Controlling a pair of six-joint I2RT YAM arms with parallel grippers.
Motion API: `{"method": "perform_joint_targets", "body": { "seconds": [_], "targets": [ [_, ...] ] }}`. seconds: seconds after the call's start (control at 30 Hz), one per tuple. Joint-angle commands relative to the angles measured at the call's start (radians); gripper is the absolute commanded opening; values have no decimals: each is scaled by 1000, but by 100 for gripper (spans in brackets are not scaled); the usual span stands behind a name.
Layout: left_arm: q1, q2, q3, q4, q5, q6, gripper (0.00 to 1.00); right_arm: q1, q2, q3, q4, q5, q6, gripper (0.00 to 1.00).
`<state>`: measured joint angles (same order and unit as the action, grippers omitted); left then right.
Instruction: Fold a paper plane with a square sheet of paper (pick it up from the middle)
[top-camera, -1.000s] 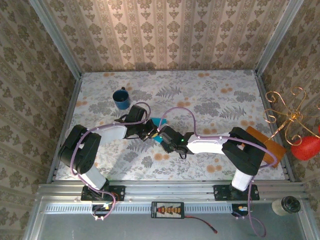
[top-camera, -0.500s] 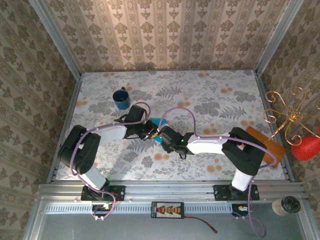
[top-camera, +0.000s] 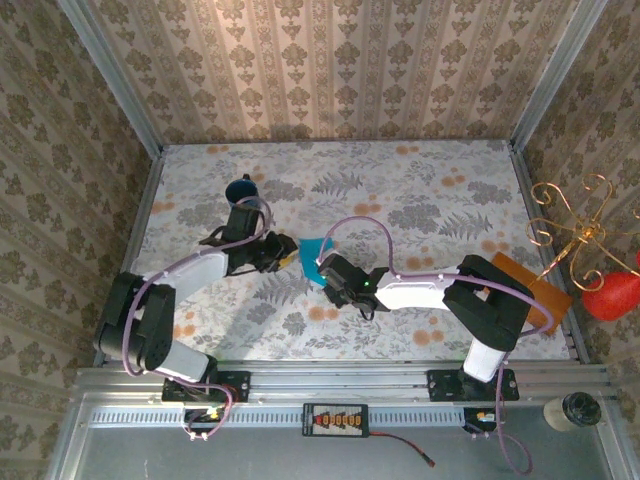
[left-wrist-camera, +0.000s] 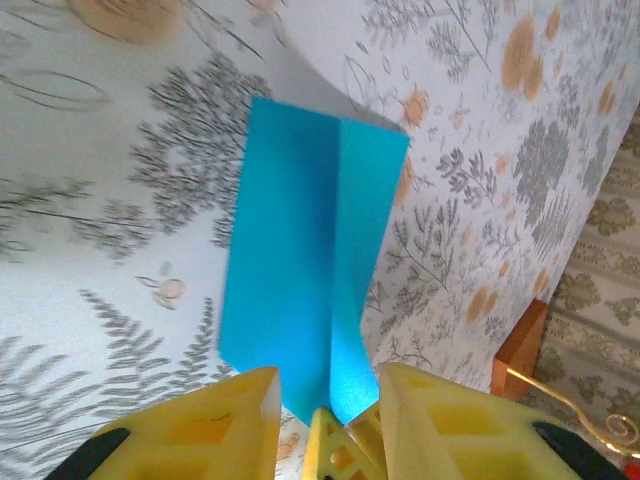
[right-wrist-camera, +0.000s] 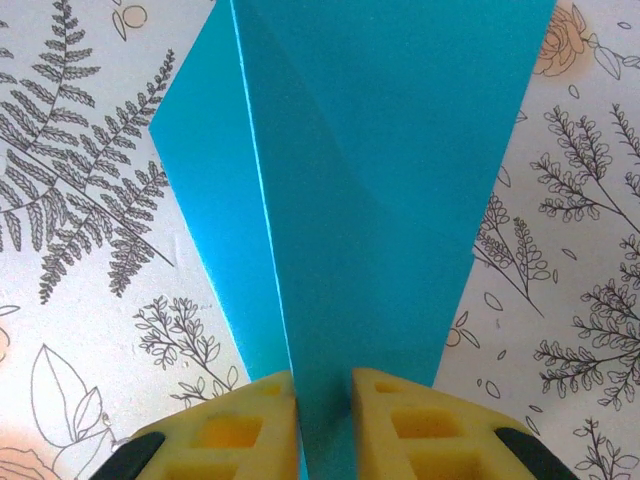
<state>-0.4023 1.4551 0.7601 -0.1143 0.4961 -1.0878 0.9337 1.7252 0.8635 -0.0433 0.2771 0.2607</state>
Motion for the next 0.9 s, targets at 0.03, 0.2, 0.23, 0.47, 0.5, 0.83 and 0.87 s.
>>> {"method": "perform_joint_targets", "body": {
  "seconds": [0.03,0.2,0.23,0.47,0.5,0.83,0.87],
  "targets": [
    [14,-48,-52,-42,-7,29,32,-15,-41,-32,33,-29,-8,20],
    [6,-48,-116,42,13,-10,32,-54,-71,-70,82,-126,4,18],
    [2,-46,-121,49,16,-13,32,-63,-77,-80,93,-147,7,18],
    [-43,-19,-124,98,24,-9,32,-133,-100,-107,128,-327,35,15],
    [-47,-10,-123,112,24,-10,32,-142,-101,-108,132,-357,42,15],
    [-144,85,-137,302,47,-59,37,-218,-70,-108,176,-554,139,13],
    [-151,92,-136,316,45,-58,38,-224,-67,-107,178,-568,146,13]
  ]
}}
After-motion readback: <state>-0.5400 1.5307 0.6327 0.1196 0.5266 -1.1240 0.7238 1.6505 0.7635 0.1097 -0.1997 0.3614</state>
